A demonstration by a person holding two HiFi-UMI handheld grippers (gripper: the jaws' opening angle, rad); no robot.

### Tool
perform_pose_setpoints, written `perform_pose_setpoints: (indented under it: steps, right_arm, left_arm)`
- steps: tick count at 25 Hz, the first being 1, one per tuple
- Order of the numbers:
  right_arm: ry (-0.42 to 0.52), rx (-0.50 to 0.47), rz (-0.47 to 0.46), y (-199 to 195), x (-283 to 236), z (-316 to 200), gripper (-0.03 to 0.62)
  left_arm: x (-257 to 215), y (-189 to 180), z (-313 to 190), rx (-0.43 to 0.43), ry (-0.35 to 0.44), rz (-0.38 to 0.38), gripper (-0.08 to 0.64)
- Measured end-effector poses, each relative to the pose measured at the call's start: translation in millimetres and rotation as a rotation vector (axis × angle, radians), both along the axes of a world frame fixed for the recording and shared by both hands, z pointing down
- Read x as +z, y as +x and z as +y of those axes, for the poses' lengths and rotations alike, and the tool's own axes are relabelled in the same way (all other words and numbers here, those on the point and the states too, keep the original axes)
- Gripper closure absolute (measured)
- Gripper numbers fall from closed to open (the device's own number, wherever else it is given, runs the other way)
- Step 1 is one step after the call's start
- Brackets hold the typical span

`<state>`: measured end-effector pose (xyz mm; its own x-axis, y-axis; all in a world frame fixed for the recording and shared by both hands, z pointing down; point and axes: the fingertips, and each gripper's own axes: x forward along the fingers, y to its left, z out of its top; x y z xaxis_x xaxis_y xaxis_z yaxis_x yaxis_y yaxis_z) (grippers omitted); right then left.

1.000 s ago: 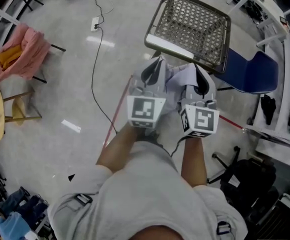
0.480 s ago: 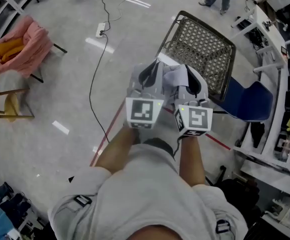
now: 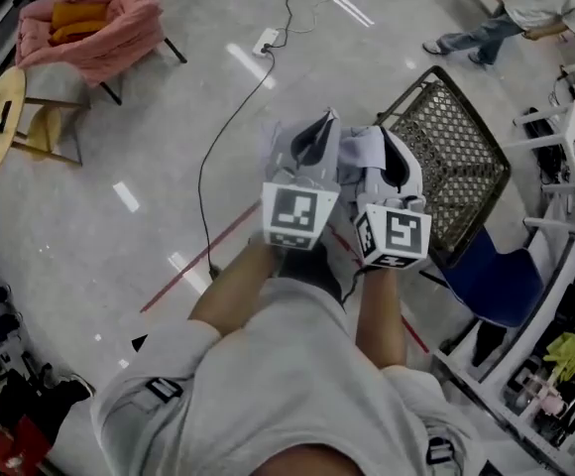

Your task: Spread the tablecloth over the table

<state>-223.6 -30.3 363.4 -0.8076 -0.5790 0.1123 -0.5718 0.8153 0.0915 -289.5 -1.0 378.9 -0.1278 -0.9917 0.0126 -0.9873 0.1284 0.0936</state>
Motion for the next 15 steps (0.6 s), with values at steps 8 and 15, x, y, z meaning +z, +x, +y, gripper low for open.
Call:
perform_pose_setpoints:
  steps: [8, 15]
  right_arm:
    - [-0.072, -0.199, -0.029, -65, 11, -79, 0.586]
    - [-0.082, -0.289, -0.040, -76, 2, -145, 0.586]
  left_arm:
    - [5, -51, -66, -0.173, -0.049, -0.021, 0.537]
    - [-7, -63, -118, -0.277, -0.056, -0.026, 0.537]
